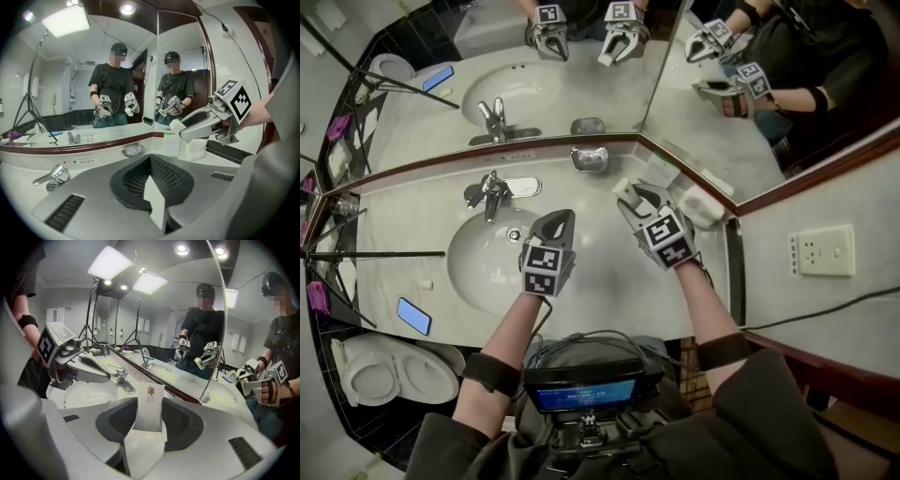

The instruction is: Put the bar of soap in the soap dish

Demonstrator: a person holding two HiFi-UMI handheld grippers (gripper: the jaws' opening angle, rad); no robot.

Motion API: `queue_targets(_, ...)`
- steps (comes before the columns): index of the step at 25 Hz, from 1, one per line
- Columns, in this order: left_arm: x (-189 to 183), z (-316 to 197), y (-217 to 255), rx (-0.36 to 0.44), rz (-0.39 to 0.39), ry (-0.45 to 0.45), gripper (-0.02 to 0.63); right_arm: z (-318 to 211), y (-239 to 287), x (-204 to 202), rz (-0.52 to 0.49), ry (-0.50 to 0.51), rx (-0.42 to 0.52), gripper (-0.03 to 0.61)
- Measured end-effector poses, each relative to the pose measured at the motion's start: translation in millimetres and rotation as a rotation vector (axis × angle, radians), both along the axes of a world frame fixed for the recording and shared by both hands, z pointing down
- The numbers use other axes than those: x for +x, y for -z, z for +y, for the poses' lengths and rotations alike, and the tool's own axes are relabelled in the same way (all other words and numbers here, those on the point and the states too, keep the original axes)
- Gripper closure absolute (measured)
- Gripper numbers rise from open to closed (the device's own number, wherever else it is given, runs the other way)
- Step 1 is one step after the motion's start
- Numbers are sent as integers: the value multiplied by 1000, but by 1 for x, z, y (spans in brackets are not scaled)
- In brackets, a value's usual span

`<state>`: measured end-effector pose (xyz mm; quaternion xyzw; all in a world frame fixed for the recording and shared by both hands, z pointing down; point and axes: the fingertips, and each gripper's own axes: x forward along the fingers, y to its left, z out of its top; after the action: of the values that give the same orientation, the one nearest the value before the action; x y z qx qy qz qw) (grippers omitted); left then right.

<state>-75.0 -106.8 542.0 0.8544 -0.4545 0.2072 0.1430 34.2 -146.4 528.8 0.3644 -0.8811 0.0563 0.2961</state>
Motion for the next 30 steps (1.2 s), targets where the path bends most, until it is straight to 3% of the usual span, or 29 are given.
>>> queue_targets(8, -3, -49, -5, -3, 7, 32, 612, -68, -16, -43, 263, 141, 71, 396)
queue_targets(14, 1, -84, -22, -25, 10, 47, 612, -112, -59, -69, 431, 255, 39, 396)
queue_targets(24, -6, -106, -71, -98, 13, 97, 612, -127, -133, -80, 543, 323, -118, 394)
queue_targets(30, -9, -106, -76, -111, 13, 103, 612, -132, -143, -84, 571, 332, -120, 374)
